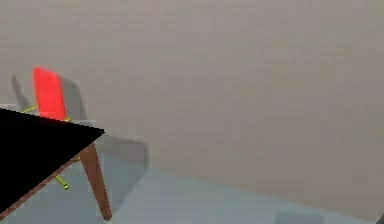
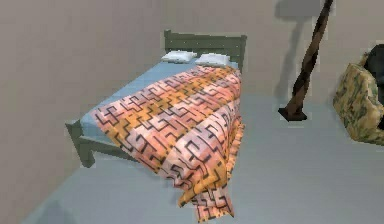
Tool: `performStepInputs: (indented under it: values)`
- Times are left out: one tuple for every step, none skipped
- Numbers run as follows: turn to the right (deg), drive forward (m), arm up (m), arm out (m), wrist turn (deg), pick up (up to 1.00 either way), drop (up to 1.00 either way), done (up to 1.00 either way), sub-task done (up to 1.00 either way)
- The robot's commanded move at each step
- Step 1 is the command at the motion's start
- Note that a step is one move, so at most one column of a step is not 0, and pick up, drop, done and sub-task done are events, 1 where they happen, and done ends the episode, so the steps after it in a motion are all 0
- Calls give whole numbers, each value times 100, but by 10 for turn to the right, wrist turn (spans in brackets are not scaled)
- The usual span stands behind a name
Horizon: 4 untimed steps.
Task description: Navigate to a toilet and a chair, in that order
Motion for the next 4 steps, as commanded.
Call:
performStepInputs:
  values:
    - [-30, 0, 0, 0, 0, 0, 0, 0, 0]
    - [0, 70, 0, 0, 0, 0, 0, 0, 0]
    - [-450, 0, 0, 0, 0, 0, 0, 0, 0]
    - [-90, 0, 0, 0, 0, 0, 0, 0, 0]
